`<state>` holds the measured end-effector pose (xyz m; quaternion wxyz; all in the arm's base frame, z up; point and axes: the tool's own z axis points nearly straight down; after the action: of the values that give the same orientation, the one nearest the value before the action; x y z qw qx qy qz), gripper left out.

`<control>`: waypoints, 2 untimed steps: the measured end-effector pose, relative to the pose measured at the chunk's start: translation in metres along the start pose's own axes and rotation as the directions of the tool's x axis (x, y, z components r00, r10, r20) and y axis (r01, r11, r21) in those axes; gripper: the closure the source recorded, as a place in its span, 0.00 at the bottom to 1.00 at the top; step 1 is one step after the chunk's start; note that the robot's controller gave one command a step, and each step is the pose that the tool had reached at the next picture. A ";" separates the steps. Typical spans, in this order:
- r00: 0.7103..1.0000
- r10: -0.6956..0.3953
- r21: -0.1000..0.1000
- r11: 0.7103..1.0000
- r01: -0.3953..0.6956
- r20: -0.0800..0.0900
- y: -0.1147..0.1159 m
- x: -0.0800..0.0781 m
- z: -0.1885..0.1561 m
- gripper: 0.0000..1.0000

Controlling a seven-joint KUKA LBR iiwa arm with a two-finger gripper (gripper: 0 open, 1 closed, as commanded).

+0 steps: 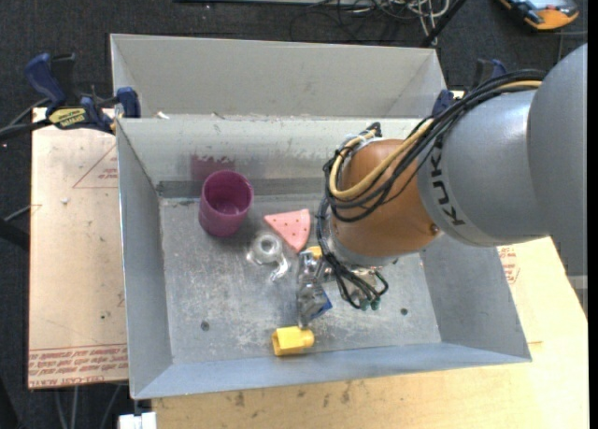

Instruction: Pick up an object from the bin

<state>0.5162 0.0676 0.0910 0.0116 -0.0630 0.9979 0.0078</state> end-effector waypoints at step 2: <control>1.000 -0.001 0.001 1.000 0.001 -0.009 -0.001 0.003 0.002 0.00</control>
Offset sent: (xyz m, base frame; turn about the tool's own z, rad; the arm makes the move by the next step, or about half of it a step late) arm 0.0000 0.0000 0.0000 0.0000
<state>0.5135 0.0663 0.0891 0.0070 -0.0633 0.9979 0.0068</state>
